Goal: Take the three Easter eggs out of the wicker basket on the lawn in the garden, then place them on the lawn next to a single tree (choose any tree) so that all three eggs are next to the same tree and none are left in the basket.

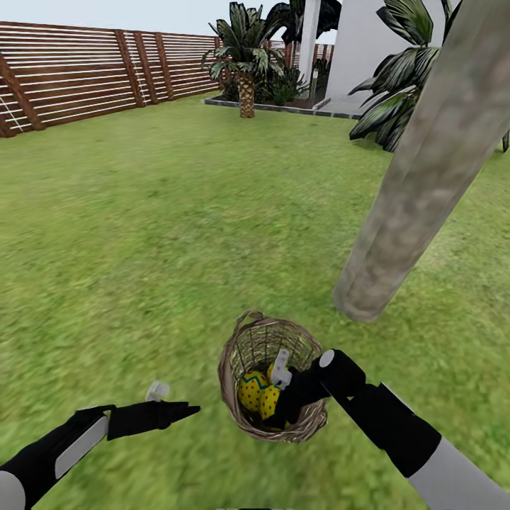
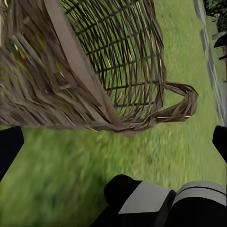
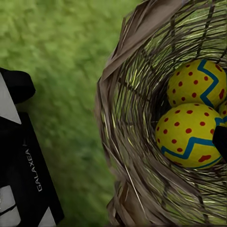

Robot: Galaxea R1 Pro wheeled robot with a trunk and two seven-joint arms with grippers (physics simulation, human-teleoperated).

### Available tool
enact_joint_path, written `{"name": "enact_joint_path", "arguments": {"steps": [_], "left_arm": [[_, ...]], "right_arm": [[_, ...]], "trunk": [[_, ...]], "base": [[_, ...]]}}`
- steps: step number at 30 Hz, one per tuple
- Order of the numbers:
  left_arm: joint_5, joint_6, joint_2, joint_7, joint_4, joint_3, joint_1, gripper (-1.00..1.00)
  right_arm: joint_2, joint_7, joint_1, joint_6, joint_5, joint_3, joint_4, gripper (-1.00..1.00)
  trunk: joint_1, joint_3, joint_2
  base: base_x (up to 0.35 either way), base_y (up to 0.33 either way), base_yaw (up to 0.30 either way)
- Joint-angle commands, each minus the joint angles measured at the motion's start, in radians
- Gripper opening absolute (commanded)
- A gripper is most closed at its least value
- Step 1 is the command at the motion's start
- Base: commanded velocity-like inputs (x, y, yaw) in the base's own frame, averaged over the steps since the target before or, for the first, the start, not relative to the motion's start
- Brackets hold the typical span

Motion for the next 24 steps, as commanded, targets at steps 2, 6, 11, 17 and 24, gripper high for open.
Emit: {"name": "enact_joint_path", "arguments": {"steps": [2, 6, 11, 17, 24], "left_arm": [[-0.003, -0.002, -0.002, 0.006, 0.000, 0.000, 0.004, 1.00], [-0.006, -0.003, -0.006, 0.029, 0.000, -0.001, 0.006, 1.00], [-0.007, -0.003, -0.007, 0.057, -0.001, -0.002, 0.006, 1.00], [-0.007, -0.003, -0.007, 0.090, -0.001, -0.002, 0.006, 1.00], [-0.007, -0.003, -0.007, 0.104, -0.001, -0.002, 0.006, 1.00]], "right_arm": [[0.003, -0.001, 0.000, -0.001, 0.005, -0.003, 0.002, 1.00], [0.005, -0.003, 0.000, -0.020, 0.010, -0.005, 0.004, 1.00], [0.005, -0.006, 0.000, -0.024, 0.012, -0.010, 0.004, 1.00], [0.005, -0.008, 0.000, -0.025, 0.012, -0.010, 0.004, 1.00], [0.005, -0.010, 0.001, -0.027, 0.012, -0.010, 0.004, 1.00]], "trunk": [[0.000, 0.000, 0.000], [0.000, 0.000, 0.000], [0.000, 0.000, 0.000], [0.000, -0.005, 0.000], [0.000, -0.011, 0.000]], "base": [[0.000, 0.000, 0.000], [0.000, -0.025, 0.000], [0.000, -0.230, 0.044], [0.000, -0.295, 0.203], [-0.014, -0.147, 0.229]]}}
